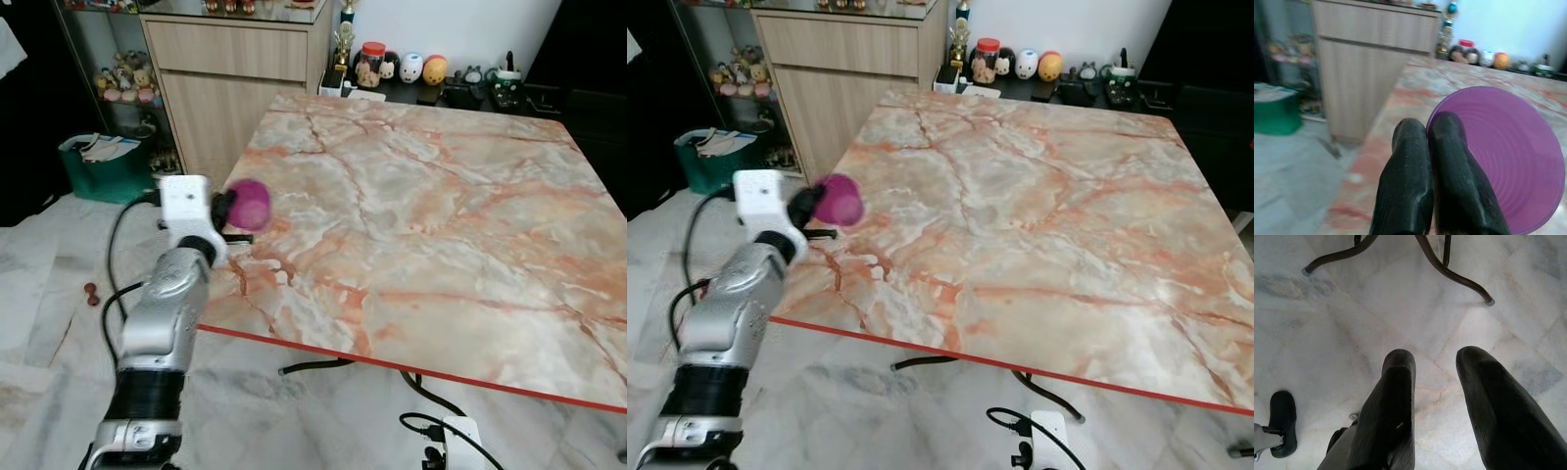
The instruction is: Setting the table
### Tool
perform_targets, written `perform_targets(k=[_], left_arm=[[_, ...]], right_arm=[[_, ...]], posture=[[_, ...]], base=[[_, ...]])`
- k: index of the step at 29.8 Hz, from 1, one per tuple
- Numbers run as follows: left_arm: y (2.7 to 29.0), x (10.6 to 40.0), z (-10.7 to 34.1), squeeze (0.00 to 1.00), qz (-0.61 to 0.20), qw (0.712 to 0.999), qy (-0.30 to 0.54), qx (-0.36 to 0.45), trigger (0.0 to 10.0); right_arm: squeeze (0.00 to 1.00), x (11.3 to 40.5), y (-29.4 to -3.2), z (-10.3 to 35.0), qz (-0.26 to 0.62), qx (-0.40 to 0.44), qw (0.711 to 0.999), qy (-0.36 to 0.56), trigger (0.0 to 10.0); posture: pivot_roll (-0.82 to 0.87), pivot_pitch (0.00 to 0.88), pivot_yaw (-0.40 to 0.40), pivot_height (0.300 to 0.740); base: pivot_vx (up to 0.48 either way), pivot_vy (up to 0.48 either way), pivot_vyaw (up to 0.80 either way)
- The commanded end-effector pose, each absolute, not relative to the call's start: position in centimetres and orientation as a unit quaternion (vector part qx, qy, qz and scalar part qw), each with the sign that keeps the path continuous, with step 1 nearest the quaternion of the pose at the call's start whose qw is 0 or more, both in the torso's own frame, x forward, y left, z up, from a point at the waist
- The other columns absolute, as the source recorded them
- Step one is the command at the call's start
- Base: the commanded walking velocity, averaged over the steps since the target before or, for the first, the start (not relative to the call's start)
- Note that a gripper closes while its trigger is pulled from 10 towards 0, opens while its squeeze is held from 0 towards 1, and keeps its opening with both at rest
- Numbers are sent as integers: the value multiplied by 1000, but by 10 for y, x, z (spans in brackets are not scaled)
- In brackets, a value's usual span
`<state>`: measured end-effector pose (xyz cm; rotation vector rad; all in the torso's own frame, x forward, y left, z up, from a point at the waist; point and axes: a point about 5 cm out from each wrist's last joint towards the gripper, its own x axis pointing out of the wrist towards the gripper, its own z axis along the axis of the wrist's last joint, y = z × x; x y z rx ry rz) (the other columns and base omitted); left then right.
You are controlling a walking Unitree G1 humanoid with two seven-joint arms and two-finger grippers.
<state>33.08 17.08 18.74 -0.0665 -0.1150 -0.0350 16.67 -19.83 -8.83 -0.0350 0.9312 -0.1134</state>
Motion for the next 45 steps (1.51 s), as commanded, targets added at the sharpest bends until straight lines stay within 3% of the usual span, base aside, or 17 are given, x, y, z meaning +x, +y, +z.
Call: perform_targets(k=[1,6,14,29,45], left_arm=[[180,321,194,0,0,995,-98,-12,10000],[198,299,188,0,13,992,-118,35,10000],[219,288,187,0,51,989,-124,68,10000],[205,307,198,0,41,987,-146,49,10000],[209,309,198,0,42,987,-148,56,10000]], right_arm=[[0,166,-201,-88,-57,-21,893,447,10000],[0,165,-203,-88,-62,-20,893,445,10000],[0,164,-206,-88,-65,-21,893,446,10000],[0,161,-204,-90,-59,-23,891,450,10000],[0,159,-205,-90,-61,-22,889,452,10000]], posture=[[141,0,-51,728],[139,0,-58,728],[154,0,-71,728],[120,0,-50,728],[114,0,-54,728]], base=[[0,0,0],[0,0,0],[0,0,0],[0,0,0],[0,0,0]])
